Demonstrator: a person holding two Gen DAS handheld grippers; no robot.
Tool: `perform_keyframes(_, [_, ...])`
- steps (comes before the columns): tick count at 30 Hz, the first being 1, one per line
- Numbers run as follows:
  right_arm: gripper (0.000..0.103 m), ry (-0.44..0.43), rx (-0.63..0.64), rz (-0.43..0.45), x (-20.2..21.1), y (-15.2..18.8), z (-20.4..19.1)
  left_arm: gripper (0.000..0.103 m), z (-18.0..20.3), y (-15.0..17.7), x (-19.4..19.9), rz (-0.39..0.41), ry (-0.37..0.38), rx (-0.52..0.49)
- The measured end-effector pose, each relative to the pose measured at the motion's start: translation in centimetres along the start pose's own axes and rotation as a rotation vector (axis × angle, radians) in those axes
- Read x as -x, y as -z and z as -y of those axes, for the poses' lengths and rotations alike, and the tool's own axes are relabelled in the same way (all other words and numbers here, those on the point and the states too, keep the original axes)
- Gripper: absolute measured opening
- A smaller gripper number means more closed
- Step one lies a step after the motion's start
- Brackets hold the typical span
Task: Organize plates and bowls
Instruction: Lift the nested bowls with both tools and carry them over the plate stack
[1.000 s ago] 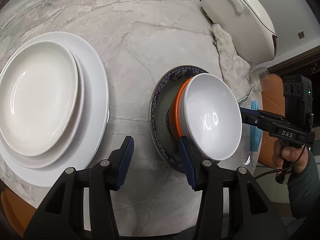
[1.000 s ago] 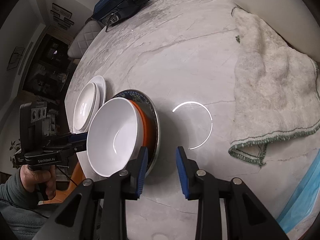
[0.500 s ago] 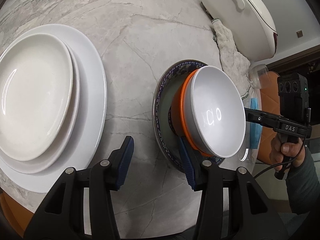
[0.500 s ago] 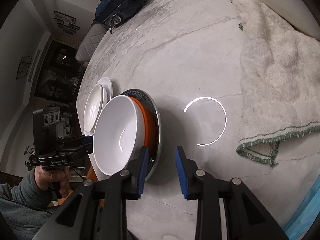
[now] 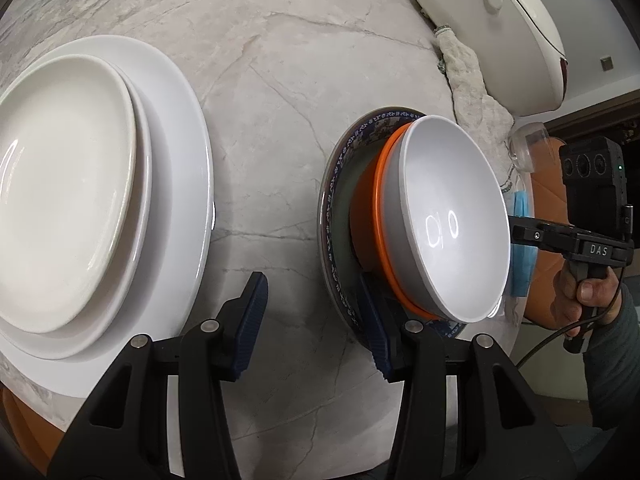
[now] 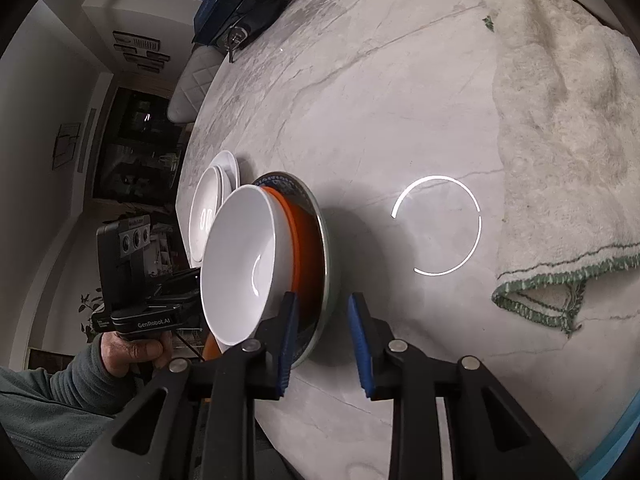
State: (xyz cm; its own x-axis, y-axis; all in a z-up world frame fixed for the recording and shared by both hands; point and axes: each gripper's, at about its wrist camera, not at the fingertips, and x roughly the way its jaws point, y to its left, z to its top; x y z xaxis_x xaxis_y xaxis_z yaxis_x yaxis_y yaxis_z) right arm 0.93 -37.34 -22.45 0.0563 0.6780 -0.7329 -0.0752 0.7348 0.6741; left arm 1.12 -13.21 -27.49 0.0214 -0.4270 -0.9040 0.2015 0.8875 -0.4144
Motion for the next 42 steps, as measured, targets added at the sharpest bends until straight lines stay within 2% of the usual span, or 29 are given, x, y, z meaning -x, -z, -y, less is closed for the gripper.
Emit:
perform_keyframes(4, [0.030,0.094,0.055,-0.052,-1.3,-0.1,-0.8,0.043,0.1,0.0,-0.2,0.004,-0.010,-0.010])
perform_keyframes(15, [0.027,0.102,0.054,-0.014,-1.3,0.2,-0.6,0.043,-0.3,-0.1,-0.3,0.016,0.010,-0.002])
perform_keyframes(18, [0.020,0.097,0.063,-0.007,-1.1,0.3,-0.7,0.037,-0.4,-0.4,-0.3,0.015,0.028,-0.004])
perform_keyframes(20, [0.014,0.089,0.074,-0.001,-1.1,0.4,-1.0,0.028,-0.1,-0.5,-0.2,0.014,0.038,-0.012])
perform_keyframes(23, [0.013,0.098,0.084,0.002,-1.1,0.5,-1.4,0.017,0.3,-0.7,-0.1,0.017,0.054,-0.024])
perform_keyframes(26, [0.013,0.099,0.081,0.007,-1.2,0.6,-1.5,0.010,1.1,-0.8,-0.1,0.021,0.046,-0.048])
perform_keyframes(42, [0.014,0.124,0.074,0.040,-1.3,0.6,-2.1,0.010,1.8,-1.5,-0.2,0.037,0.016,-0.075])
